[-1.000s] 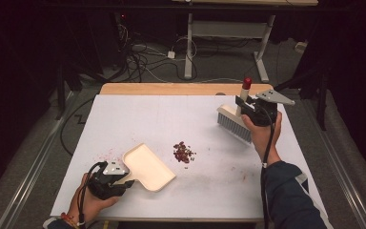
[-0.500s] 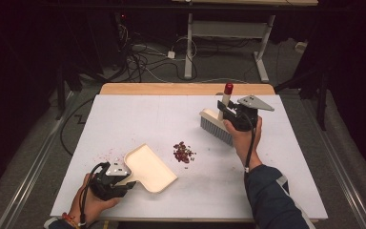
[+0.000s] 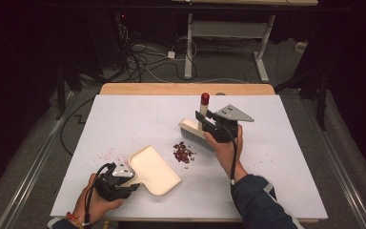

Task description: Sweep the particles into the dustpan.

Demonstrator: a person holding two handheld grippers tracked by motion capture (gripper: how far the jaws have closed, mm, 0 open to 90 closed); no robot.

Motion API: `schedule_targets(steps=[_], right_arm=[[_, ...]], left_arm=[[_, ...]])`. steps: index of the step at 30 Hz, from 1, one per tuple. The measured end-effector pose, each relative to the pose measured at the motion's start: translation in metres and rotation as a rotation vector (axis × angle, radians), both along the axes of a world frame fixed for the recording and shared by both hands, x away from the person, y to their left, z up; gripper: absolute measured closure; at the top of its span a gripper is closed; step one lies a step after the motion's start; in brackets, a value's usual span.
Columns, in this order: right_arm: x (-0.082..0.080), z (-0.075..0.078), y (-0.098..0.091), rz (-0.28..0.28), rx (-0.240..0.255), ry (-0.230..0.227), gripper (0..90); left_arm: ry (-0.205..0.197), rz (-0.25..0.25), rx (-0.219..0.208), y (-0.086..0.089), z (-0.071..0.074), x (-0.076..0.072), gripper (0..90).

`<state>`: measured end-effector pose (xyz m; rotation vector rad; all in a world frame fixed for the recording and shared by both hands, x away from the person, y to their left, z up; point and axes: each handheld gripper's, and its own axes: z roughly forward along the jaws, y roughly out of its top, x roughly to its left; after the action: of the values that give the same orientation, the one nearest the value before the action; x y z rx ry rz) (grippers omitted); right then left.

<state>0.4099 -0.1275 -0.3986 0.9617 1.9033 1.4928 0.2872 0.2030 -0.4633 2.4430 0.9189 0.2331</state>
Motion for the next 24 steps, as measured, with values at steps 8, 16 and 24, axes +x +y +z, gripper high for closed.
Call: schedule_targets(steps=[8,16,24], right_arm=[[-0.008,0.0,0.016,0.029,-0.024,0.002,70.3],[-0.014,-0.001,0.024,0.076,-0.033,0.009,69.8],[-0.021,-0.002,0.028,0.121,-0.013,0.021,69.6]], left_arm=[[0.01,0.003,-0.007,-0.008,0.002,0.002,64.3],[0.031,0.01,-0.022,-0.013,0.002,0.006,64.3],[0.045,0.016,-0.032,-0.016,0.0,0.008,64.2]])
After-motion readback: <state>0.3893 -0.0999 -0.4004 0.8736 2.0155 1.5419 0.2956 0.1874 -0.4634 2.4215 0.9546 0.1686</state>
